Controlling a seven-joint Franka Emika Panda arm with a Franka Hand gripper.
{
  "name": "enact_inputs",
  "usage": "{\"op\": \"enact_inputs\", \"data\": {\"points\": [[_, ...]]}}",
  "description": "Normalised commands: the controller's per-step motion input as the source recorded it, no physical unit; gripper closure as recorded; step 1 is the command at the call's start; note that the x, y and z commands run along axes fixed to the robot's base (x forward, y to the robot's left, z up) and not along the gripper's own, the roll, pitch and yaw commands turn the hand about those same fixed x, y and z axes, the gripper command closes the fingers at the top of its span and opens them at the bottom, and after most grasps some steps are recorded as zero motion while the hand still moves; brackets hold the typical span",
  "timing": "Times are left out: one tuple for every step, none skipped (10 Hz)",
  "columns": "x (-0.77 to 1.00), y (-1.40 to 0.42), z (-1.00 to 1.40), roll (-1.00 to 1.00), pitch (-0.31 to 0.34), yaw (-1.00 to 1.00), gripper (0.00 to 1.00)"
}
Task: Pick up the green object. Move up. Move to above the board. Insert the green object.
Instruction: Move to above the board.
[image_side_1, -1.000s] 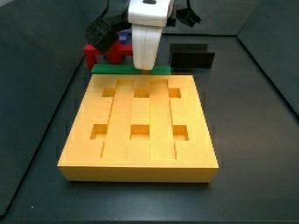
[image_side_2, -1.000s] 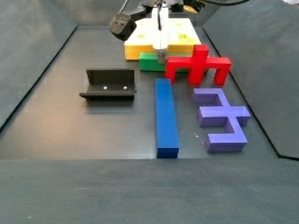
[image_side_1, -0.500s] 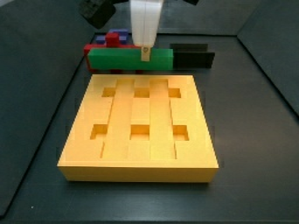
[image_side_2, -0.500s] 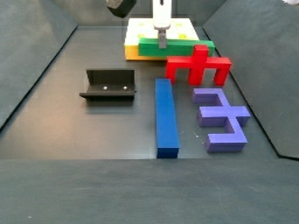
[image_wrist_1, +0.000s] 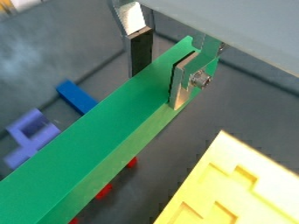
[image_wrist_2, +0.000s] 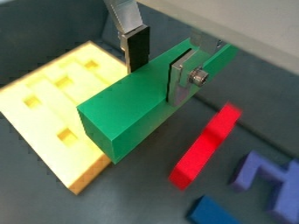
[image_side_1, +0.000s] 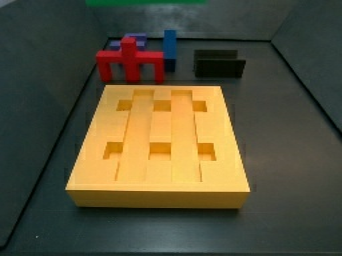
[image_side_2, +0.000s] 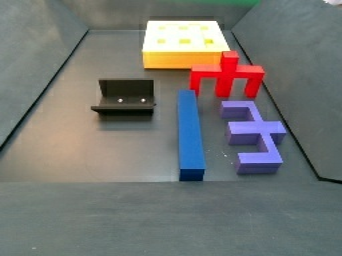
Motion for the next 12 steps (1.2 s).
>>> {"op": "enact_inputs", "data": {"points": [[0.01,0.0,0.87,-0.04,0.072,-0.01,1.0],[0.04,0.0,0.46,-0.04,0.074,-0.01,1.0],[0.05,0.0,0.23,-0.04,0.088,-0.01,1.0],[0.02,0.0,0.19,-0.04,0.093,-0.01,1.0],[-0.01,-1.4,0.39,-0.01,0.012,1.0,1.0],[-0.02,-1.4,0.38,0.01,0.011,1.0,1.0],[0.01,-1.4,0.39,0.01,0.016,1.0,1.0],[0.05,-1.0,0.29,0.01,0.022,1.0,1.0],[0.06,-0.65,0.19,0.01,0.03,1.0,1.0],[0.06,-0.36,0.11,0.02,0.037,1.0,1.0],[0.06,-0.18,0.07,0.02,0.042,1.0,1.0],[0.05,-0.08,0.04,0.02,0.049,1.0,1.0]]}}
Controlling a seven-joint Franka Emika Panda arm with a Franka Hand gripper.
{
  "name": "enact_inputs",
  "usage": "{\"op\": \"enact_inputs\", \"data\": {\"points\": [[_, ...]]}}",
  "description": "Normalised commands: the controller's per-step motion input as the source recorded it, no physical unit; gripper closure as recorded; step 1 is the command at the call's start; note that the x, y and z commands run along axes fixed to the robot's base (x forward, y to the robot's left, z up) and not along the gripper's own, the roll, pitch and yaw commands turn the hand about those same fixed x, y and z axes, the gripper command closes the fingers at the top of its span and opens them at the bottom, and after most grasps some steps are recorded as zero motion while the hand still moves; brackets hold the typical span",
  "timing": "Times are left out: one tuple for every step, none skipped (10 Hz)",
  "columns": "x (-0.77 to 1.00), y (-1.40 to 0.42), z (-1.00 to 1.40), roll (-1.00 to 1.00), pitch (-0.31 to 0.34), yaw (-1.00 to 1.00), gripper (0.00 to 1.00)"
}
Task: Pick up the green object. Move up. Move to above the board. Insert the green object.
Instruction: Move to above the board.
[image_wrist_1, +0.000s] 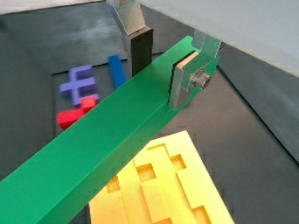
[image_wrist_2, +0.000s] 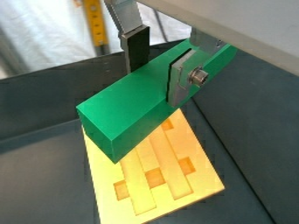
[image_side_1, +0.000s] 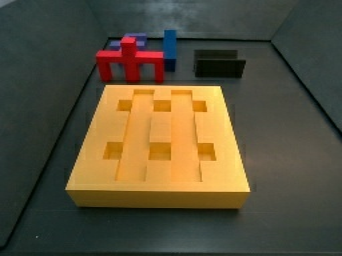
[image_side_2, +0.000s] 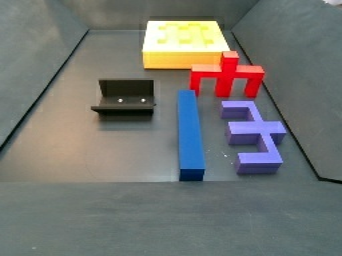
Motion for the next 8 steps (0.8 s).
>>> {"op": "enact_inputs", "data": {"points": [[0.05,-0.05,0.03,0.02,0.053,1.0,1.0],[0.05,-0.04,0.02,0.02,0.059,1.0,1.0],[0.05,-0.03,0.02,0.03,0.063,1.0,1.0],[0.05,-0.03,0.02,0.03,0.07,1.0,1.0],[0.05,-0.03,0.02,0.03,0.074,1.0,1.0],[0.05,-0.03,0.02,0.03,0.084,1.0,1.0],[0.05,-0.03,0.02,0.04,0.092,1.0,1.0],[0.05,-0.03,0.02,0.04,0.108,1.0,1.0]]}}
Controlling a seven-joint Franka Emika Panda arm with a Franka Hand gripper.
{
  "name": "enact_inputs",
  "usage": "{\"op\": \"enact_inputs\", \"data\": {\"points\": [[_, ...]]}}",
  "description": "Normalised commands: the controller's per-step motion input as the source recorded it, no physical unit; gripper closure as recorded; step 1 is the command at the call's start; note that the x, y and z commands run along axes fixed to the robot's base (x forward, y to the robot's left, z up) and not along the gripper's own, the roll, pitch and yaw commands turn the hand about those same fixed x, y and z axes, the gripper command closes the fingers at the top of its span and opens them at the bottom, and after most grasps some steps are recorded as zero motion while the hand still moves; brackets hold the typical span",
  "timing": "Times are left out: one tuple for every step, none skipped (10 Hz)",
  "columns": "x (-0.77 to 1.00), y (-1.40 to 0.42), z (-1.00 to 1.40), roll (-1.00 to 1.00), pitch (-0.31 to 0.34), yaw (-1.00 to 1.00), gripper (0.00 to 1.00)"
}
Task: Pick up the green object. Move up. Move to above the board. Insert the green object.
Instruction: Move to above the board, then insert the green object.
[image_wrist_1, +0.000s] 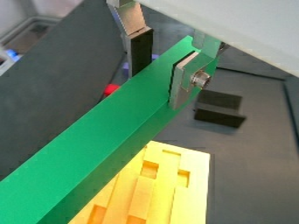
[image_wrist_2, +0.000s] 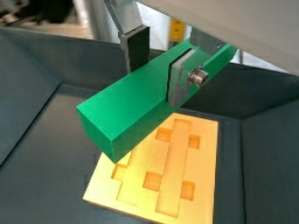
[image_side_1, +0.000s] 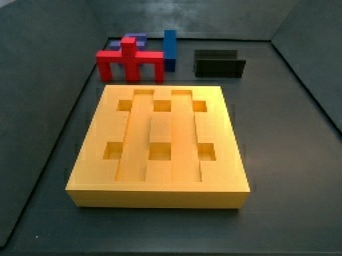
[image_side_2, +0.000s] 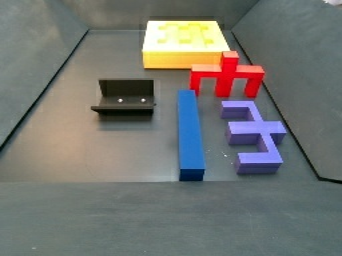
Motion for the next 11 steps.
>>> {"op": "enact_inputs", "data": {"points": [[0.05,-0.03,0.02,0.05,0.122,1.0,1.0],[0.05,-0.03,0.02,0.06,0.15,1.0,1.0],[0.06,-0.03,0.02,0.07,0.168,1.0,1.0],[0.06,-0.03,0.03,0.09,0.218,0.98,1.0],[0.07,-0.03,0.03,0.09,0.212,0.72,1.0],[0.08,-0.03,0.04,0.08,0.194,0.38,1.0],[0.0,0.0,-0.02,0.0,0.0,0.0,1.0],[-0.03,0.0,-0.13,-0.01,-0.049,-0.01,1.0],[0.0,0.0,-0.12,-0.03,-0.014,0.0,1.0],[0.0,0.01,-0.36,-0.06,-0.054,0.0,1.0],[0.0,0.11,-0.82,-0.08,-0.127,-0.01,1.0]]}}
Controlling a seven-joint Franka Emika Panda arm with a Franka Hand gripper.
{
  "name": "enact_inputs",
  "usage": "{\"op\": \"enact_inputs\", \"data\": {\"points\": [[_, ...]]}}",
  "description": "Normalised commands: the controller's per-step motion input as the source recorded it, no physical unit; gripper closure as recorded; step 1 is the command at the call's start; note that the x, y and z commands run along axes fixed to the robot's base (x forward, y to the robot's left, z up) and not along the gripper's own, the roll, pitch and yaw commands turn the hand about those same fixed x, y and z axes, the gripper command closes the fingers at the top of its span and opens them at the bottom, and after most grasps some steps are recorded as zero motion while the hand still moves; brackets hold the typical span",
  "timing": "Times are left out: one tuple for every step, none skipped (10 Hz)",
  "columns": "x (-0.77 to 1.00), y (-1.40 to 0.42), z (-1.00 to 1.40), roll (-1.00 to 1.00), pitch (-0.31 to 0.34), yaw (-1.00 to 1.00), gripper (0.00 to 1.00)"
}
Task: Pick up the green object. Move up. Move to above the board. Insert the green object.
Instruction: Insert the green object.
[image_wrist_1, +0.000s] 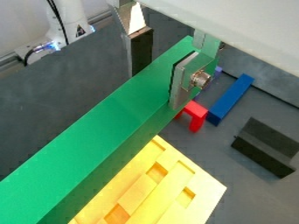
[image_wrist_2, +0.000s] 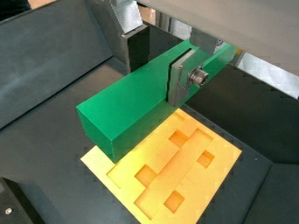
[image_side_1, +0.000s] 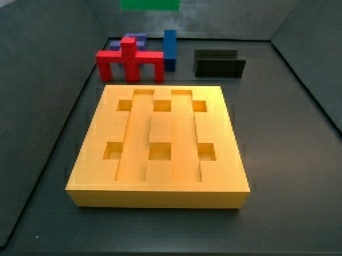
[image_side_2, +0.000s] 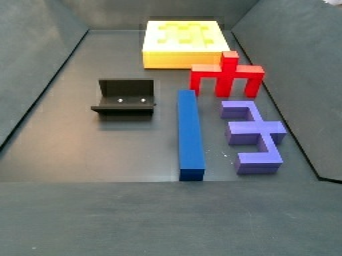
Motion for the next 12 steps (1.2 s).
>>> {"op": "enact_inputs", "data": {"points": [[0.02,0.16,-1.0,0.0,-0.074,0.0,1.0],[0.02,0.13,-1.0,0.0,-0.049,0.0,1.0],[0.0,0.07,-1.0,0.0,-0.041,0.0,1.0],[0.0,0.01,-1.0,0.04,-0.05,0.0,1.0],[0.0,0.0,-1.0,0.04,-0.066,0.0,1.0],[0.0,0.0,-1.0,0.04,-0.06,0.0,1.0],[0.01,0.03,-1.0,0.01,0.0,0.0,1.0],[0.05,0.01,-1.0,0.0,0.0,0.0,1.0],[0.07,0.0,-1.0,0.0,0.0,0.0,1.0],[0.0,0.02,-1.0,-0.03,-0.027,0.0,1.0],[0.0,0.03,-0.83,-0.17,-0.076,0.0,1.0],[0.01,0.01,-0.69,-0.23,-0.106,0.0,1.0]]}}
